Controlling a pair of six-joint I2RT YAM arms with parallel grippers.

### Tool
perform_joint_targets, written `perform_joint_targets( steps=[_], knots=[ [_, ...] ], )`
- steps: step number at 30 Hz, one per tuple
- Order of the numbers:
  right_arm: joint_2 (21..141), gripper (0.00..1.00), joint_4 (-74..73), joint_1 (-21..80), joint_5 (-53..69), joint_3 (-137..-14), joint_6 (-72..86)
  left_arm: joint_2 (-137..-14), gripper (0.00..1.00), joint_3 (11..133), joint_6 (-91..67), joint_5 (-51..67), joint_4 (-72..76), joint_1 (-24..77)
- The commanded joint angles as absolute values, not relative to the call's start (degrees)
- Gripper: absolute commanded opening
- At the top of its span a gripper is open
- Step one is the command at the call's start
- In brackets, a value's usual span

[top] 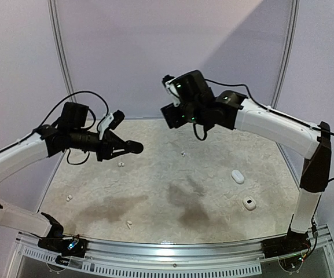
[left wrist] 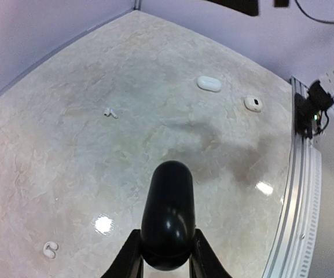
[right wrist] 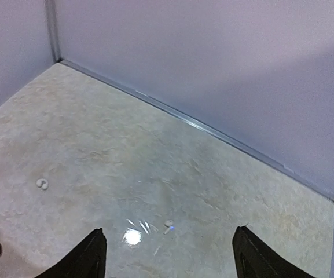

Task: Insert the wireless bluetooth earbuds into the charging case
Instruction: Place the charging case with the earbuds at the center of the board, then pick up the charging case from the center of the board.

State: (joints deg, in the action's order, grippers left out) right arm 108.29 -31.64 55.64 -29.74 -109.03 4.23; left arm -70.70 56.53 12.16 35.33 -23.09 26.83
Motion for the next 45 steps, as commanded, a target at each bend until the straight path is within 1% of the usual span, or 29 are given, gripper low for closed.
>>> perform_joint_targets(
  steps=[1, 3, 6, 7, 9, 11, 15, 21, 22, 23, 24, 25, 26, 27, 28, 29, 34, 38, 42, 45],
  knots=[
    [105.7, 0.81, -47.3, 46.3, -26.2, -103.8, 19.1, -85.1, 0.0, 72.5, 2.4, 36.9, -43.5, 23.0],
    [105.1, 0.88, -50.4, 42.8, -24.1, -99.9, 23.9, -94.2, 0.0, 83.1, 2.0, 36.6, -53.0, 22.2],
    [104.2, 0.97, -52.4, 39.0, -22.3, -93.9, 28.2, -106.7, 0.0, 93.1, -1.5, 37.1, -58.5, 21.7],
    [103.9, 0.99, -52.7, 37.9, -21.6, -92.1, 29.6, -110.8, 0.0, 95.7, -4.0, 38.4, -58.8, 21.5],
    [103.1, 0.99, -52.9, 36.2, -19.9, -88.8, 30.9, -119.0, 0.0, 99.5, -7.6, 41.1, -57.7, 21.0],
    [102.6, 0.99, -53.6, 35.0, -19.0, -86.2, 31.2, -123.6, 0.0, 101.1, -10.0, 41.1, -55.2, 20.7],
    [102.4, 0.99, -54.2, 33.0, -15.8, -82.5, 29.7, -128.6, 0.0, 100.7, -12.6, 42.3, -50.9, 20.5],
    [103.8, 0.99, -54.2, 29.3, -7.9, -79.0, 28.8, -131.3, 0.0, 96.5, -15.3, 41.8, -47.9, 20.3],
    [103.8, 0.99, -53.6, 29.4, -7.2, -78.3, 28.5, -131.0, 0.09, 95.0, -16.4, 41.6, -46.9, 20.2],
    [103.8, 0.99, -53.2, 29.2, -6.6, -77.7, 28.5, -130.6, 0.22, 93.7, -17.4, 41.3, -46.3, 19.9],
    [103.8, 0.99, -52.9, 29.1, -6.2, -77.3, 28.3, -130.3, 0.43, 92.8, -18.5, 40.7, -46.1, 19.7],
    [103.9, 0.99, -53.0, 28.9, -6.1, -76.9, 28.2, -129.9, 0.57, 92.1, -19.2, 39.7, -46.3, 19.4],
    [103.9, 0.99, -53.1, 28.8, -6.1, -76.6, 28.3, -129.6, 0.67, 91.8, -19.4, 38.7, -46.8, 19.2],
    [104.0, 0.99, -53.1, 28.7, -6.2, -76.3, 28.3, -129.0, 0.81, 91.7, -19.4, 37.8, -47.4, 19.1],
    [103.9, 0.99, -53.1, 28.6, -6.2, -76.1, 28.2, -128.3, 0.93, 91.7, -19.3, 36.4, -48.0, 19.1],
    [103.9, 0.99, -53.2, 28.4, -6.1, -75.8, 27.9, -127.5, 0.98, 91.6, -19.3, 35.5, -48.3, 19.2],
    [104.4, 0.99, -53.6, 27.7, -5.8, -74.9, 25.6, -121.7, 0.99, 92.3, -19.1, 32.2, -49.4, 19.6],
    [105.1, 0.99, -52.9, 26.0, -4.4, -73.0, 23.2, -115.2, 0.99, 92.8, -14.8, 32.0, -50.8, 20.7],
    [106.6, 0.94, -51.7, 24.6, -2.8, -71.9, 20.5, -108.8, 0.99, 92.5, -5.5, 34.1, -52.6, 22.7],
    [107.6, 0.91, -49.5, 24.5, -2.9, -71.0, 18.9, -104.9, 0.99, 90.8, -2.3, 33.6, -52.1, 23.5]
  ],
)
